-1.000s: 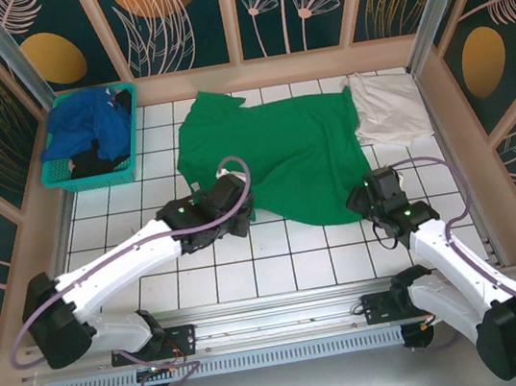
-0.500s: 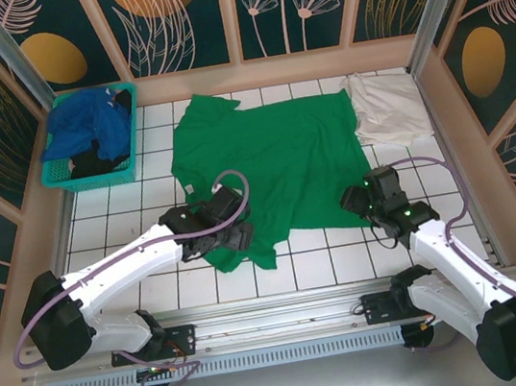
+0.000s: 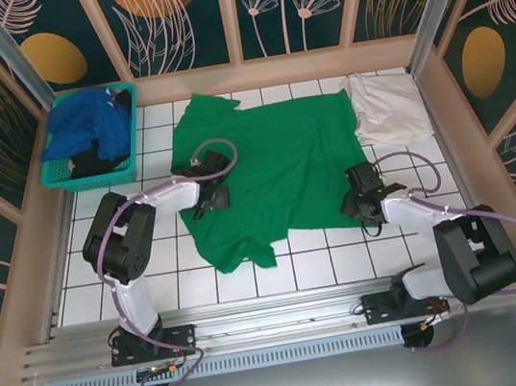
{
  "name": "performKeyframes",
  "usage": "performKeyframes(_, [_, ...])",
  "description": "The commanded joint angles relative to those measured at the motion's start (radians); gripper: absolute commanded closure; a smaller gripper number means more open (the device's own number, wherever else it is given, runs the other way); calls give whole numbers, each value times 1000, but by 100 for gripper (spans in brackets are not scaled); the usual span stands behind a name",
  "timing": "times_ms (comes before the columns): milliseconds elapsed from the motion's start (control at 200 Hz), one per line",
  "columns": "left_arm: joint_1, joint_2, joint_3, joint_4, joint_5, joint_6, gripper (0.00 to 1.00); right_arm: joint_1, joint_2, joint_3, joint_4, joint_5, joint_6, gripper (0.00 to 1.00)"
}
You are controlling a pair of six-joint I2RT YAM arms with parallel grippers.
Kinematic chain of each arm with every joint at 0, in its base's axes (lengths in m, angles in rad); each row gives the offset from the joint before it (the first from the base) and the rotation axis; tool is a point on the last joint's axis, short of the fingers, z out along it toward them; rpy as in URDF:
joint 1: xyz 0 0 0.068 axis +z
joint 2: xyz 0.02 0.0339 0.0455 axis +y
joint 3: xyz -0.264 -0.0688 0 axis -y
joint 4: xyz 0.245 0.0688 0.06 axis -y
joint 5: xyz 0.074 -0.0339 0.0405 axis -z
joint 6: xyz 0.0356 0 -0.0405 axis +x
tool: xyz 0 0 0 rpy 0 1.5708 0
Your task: Fold and stack the t-shirts
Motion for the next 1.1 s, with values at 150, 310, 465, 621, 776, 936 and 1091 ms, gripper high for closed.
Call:
performKeyframes(150, [160, -5, -153, 74, 11, 34, 20, -126, -85, -21, -38, 25, -14, 47])
performKeyframes(310, [166, -136, -180, 68, 110, 14, 8, -95, -178, 1, -113, -7, 10, 43])
performKeyframes(465, [145, -386, -259, 25, 153, -53, 2, -78, -278, -56, -163, 6, 99, 44])
performKeyframes(621, [-28, -631, -384, -59, 108, -204, 5, -77, -340, -135, -134, -7, 157, 45])
performKeyframes(776, [-217, -792, -584, -75, 128, -445, 19, -78, -334, -163, -96, -42, 163, 45])
performKeyframes(936, [-257, -843, -723, 1, 150, -528, 19, -78, -319, -166, -58, -52, 164, 47])
performKeyframes(1091, [-257, -731, -697, 45, 97, -490, 19, -69, -297, -171, -30, -80, 165, 54])
